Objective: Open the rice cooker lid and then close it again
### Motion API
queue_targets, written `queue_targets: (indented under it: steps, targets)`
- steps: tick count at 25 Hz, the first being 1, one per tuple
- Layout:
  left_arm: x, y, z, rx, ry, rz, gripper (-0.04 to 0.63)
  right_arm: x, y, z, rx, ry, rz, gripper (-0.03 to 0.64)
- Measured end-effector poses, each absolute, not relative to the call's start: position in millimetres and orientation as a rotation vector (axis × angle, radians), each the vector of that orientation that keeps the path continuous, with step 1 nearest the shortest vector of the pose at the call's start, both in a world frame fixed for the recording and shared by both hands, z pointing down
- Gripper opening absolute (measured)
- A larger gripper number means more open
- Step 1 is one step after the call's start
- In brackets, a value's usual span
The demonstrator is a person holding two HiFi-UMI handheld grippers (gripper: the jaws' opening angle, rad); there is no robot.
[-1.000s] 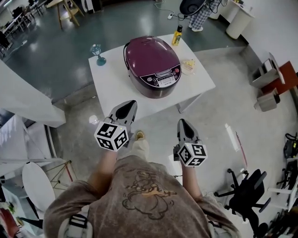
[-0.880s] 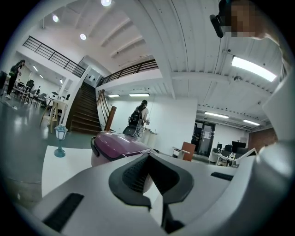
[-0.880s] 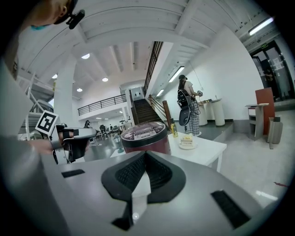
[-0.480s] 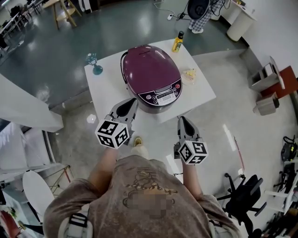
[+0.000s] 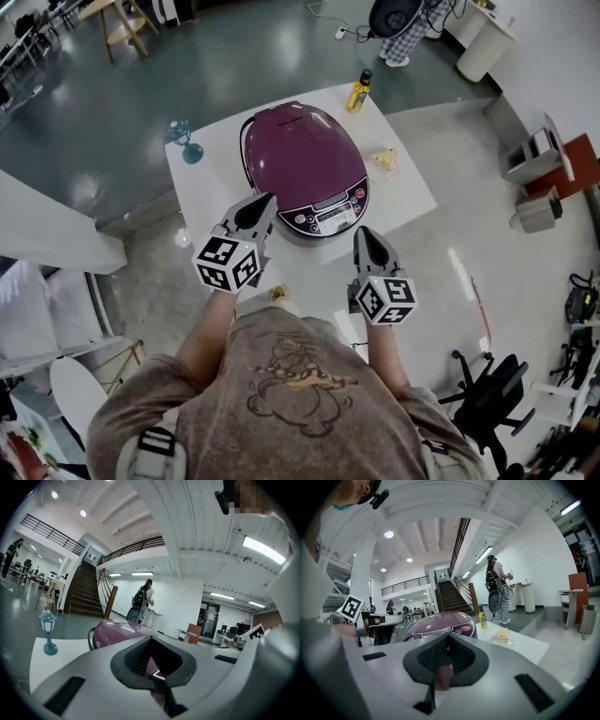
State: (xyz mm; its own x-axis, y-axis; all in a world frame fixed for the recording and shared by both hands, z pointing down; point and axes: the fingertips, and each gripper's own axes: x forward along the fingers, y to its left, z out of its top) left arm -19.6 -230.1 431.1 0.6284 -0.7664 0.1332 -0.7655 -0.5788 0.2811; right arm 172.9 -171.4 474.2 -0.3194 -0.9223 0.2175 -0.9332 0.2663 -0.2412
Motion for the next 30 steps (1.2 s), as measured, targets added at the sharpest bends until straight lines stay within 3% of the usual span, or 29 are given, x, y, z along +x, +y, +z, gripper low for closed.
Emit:
queue_targets:
  steps: [30]
  targets:
    - [-28, -280, 460, 2.515, -1.242, 0.086, 0.021, 127, -251, 475, 1.496, -2.409, 0.381, 0.005]
